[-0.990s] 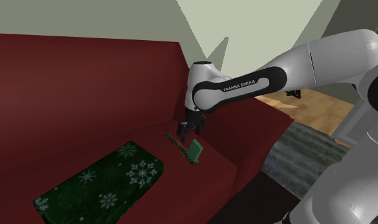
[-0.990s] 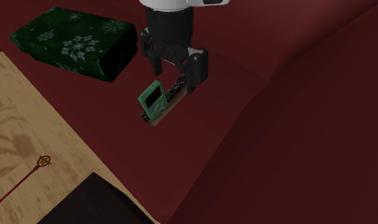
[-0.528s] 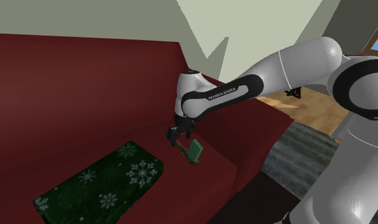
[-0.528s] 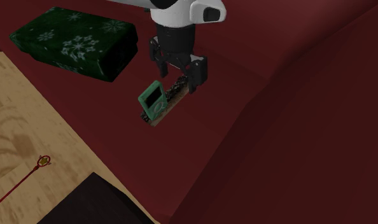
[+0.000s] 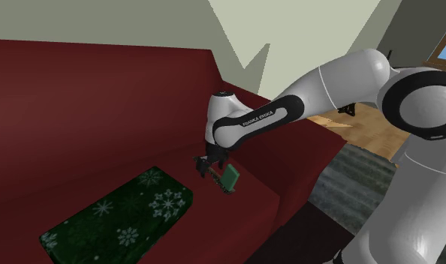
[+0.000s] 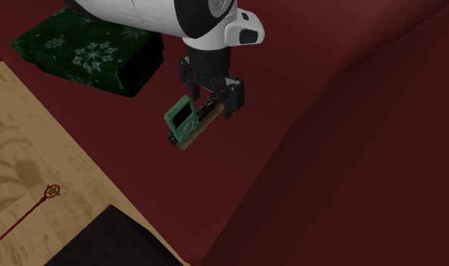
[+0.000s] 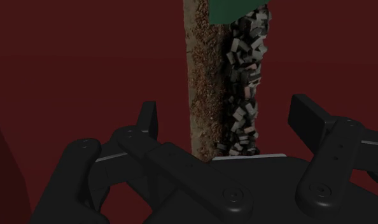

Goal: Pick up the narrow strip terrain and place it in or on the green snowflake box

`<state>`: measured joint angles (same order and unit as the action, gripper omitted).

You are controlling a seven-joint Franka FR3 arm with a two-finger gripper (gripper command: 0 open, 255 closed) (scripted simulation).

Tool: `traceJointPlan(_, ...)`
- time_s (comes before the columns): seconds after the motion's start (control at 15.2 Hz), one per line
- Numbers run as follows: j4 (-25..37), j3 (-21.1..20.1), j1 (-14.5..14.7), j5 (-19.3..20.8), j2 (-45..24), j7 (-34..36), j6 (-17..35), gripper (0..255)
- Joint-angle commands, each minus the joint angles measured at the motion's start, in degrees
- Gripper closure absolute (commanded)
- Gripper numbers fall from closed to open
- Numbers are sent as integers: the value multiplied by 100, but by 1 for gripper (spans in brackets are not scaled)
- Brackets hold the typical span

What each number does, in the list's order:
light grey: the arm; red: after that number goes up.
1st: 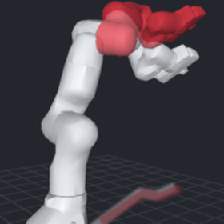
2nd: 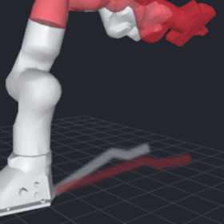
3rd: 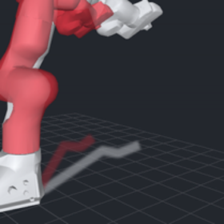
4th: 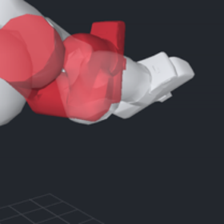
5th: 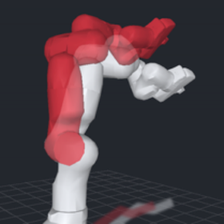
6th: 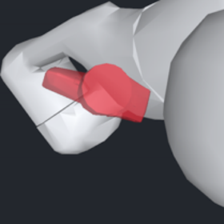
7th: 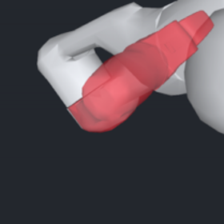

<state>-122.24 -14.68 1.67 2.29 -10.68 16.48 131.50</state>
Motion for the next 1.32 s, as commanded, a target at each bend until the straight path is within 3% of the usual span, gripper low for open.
traceJointPlan(0.0, 1, 1, 0, 2, -6, 0, 6, 0)
traceJointPlan(0.2, 1, 1, 0, 2, -5, 0, 5, 0)
traceJointPlan(0.26, 1, 1, 0, 2, -5, 0, 5, 255)
traceJointPlan(0.79, -82, -11, 10, -8, 37, 18, 48, 255)
traceJointPlan(1.25, 160, -23, -22, -94, 267, -60, -417, 255)
